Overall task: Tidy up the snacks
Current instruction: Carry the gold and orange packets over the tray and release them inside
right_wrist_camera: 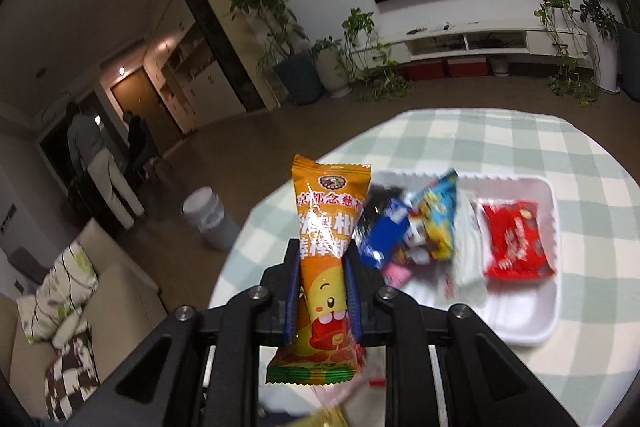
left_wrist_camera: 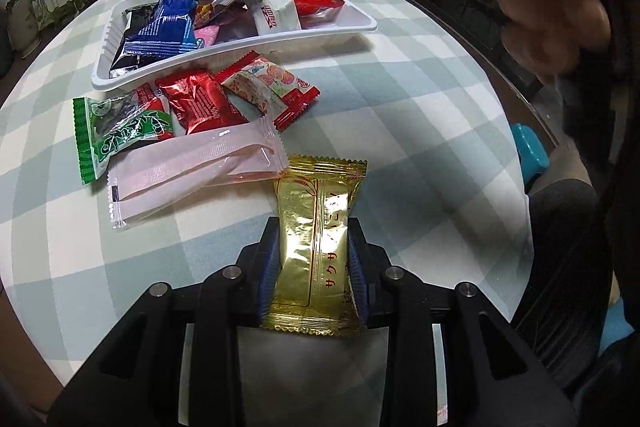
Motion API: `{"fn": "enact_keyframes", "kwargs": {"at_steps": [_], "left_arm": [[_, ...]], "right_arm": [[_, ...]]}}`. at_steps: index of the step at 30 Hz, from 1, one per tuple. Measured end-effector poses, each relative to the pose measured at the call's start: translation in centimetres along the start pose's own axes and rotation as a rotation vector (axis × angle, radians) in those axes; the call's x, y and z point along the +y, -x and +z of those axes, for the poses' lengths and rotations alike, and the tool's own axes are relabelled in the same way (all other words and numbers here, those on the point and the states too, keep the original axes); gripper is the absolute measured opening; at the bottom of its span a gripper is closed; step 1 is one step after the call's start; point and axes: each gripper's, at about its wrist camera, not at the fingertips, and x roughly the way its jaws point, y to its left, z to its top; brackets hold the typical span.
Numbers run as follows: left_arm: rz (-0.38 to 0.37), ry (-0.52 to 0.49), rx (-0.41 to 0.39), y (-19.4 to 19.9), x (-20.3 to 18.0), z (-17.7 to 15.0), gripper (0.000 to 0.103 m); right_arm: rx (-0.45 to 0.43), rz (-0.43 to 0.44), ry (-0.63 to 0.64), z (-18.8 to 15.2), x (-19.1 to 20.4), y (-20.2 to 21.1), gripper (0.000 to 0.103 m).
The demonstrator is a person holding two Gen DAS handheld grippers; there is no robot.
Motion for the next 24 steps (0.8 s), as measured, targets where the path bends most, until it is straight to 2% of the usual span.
{"fn": "enact_keyframes", "kwargs": {"at_steps": [5, 10, 13, 16, 20, 24], "left_arm": [[-0.003, 0.0, -0.008, -0.2, 0.1, 0.1, 0.029], [0.009, -0.009, -0.015, -0.3, -0.1, 0.3, 0.029], [0.015, -0.014, -0.026, -0.2, -0.3, 0.4, 0.029], [-0.012, -0.002, -0.062, 0.8, -0.4, 0.7, 0.029], [-0.038, 0.063, -0.105, 3.0, 0.1, 1.1, 0.029], [-0.043, 0.077, -0.157, 5.7, 1.0, 3.4, 0.029]], "right_arm": [[-0.09, 0.021, -0.036, 2.2, -0.6, -0.1, 0.022], [-0.138, 0.014, -0.091, 1.1, -4.2, 0.4, 0.022], [-0.102, -0.067, -0.16, 0.5, -7.3, 0.2, 0.022], [-0.126, -0.109, -0.176, 0.9, -8.7, 1.3, 0.022], [-0.16, -0.208, -0.154, 1.3, -9.5, 3.0, 0.022], [-0.127, -0.282, -0.141, 1.0, -10.3, 2.9, 0.022]]}}
